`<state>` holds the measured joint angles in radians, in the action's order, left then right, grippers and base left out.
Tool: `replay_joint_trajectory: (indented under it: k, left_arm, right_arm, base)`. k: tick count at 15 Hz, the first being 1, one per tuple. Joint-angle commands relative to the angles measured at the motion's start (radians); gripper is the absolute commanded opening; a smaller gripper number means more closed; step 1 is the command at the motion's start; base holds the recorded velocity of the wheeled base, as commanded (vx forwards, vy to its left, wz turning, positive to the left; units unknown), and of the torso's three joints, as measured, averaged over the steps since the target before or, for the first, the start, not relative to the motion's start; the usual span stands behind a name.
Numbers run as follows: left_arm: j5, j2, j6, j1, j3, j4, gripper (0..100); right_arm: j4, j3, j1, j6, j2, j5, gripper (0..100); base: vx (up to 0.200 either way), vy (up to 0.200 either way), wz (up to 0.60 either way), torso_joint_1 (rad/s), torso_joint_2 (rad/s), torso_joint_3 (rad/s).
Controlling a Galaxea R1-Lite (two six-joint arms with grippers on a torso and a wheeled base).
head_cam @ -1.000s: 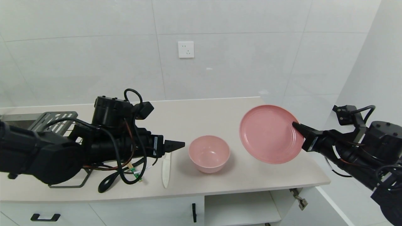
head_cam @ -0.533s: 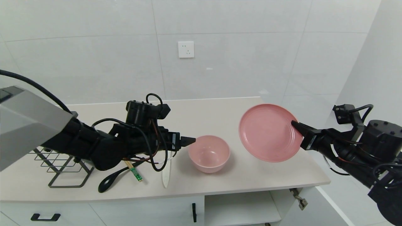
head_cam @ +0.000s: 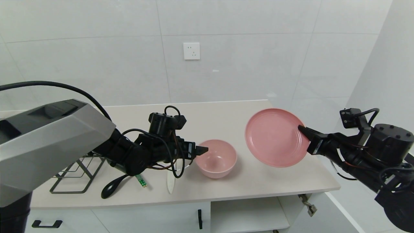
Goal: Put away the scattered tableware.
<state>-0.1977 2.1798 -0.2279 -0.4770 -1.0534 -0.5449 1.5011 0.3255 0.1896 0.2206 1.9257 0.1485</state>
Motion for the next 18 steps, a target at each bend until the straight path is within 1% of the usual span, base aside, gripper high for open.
replay_joint_trajectory:
  k: [1,5,9,10,14,18]
  left_arm:
    - [0.000,0.049,-0.001,-0.022,-0.016,-0.012,100]
    - [0.004,0.077,-0.004,-0.051,-0.043,-0.012,100]
    - [0.030,0.087,-0.001,-0.051,-0.048,-0.004,100]
    - [0.030,0.087,-0.001,-0.051,-0.048,-0.004,0]
    - [0.055,0.063,0.001,-0.054,-0.025,-0.010,0]
    - [0.058,-0.051,0.001,-0.037,0.010,-0.001,0]
  right_arm:
    - [0.001,0.006,-0.001,0.000,0.007,0.000,0]
    - [0.001,0.010,-0.024,0.000,0.007,0.000,0]
    - [0.022,0.013,-0.027,0.000,0.007,0.000,0]
    - [0.022,0.013,-0.027,0.000,0.007,0.000,0]
    - [0.024,0.012,-0.029,-0.001,0.006,0.000,0]
    - [0.027,0.030,-0.035,-0.023,0.006,-0.003,0]
  base:
    - [0.000,0.000,0.00,0.000,0.00,0.000]
    - [0.000,0.000,0.00,0.000,0.00,0.000]
    - [0.000,0.000,0.00,0.000,0.00,0.000]
    - [0.000,0.000,0.00,0.000,0.00,0.000]
    - [0.000,0.000,0.00,0.000,0.00,0.000]
    - [0.000,0.000,0.00,0.000,0.00,0.000]
